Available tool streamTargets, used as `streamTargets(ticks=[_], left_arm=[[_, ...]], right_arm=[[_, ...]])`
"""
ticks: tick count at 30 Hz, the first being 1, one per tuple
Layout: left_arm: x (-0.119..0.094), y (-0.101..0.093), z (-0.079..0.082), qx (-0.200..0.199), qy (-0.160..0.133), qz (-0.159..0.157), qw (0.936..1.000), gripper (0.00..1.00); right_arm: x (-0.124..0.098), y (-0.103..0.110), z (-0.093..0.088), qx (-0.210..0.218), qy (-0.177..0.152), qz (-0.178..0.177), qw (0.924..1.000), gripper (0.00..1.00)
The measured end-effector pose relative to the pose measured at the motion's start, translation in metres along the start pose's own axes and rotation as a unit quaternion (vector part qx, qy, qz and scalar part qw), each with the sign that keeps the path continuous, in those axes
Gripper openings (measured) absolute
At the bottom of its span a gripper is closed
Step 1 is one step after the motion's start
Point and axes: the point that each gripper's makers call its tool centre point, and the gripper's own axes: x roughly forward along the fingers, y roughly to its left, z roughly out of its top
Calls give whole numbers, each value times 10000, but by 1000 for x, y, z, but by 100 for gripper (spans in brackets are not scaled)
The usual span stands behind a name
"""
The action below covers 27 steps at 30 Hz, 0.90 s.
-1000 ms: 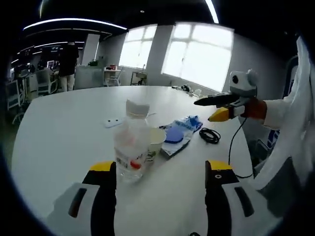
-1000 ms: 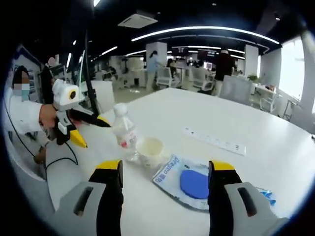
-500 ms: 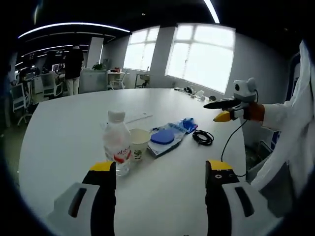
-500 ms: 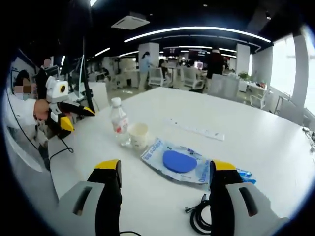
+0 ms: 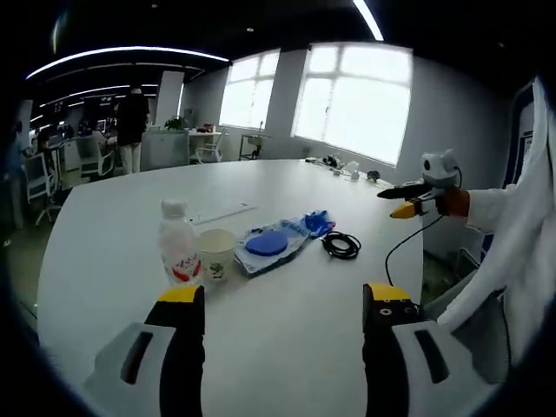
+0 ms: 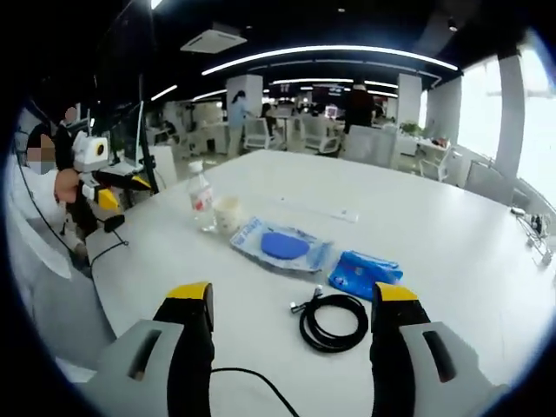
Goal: Arrange the tabletop items into an orderly group along one side of the table until the central work area is clear of visible clutter.
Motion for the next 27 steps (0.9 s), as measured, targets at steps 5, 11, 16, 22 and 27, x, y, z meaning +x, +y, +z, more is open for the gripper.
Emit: streamTargets(ticks=[5, 11, 16, 22, 27], left_arm=[[-2, -20, -2, -42, -77, 47, 10000, 76], [-4, -36, -14, -125, -37, 109, 9999, 78], [-3, -48, -25, -233, 29, 158, 9996, 82], [-8, -55, -33, -362, 86, 226, 9991, 87], [-12, -59, -35, -431, 81, 304, 9986, 93]], right_arm=[[-34, -14, -17, 28, 38, -95, 9999, 74], [-63, -24, -40, 168, 93, -150, 9997, 76], [-71, -23, -70, 363, 265, -148, 9989, 80], [-78, -17, -85, 467, 327, -77, 9983, 87], [-81, -13, -90, 541, 336, -22, 9980, 89]])
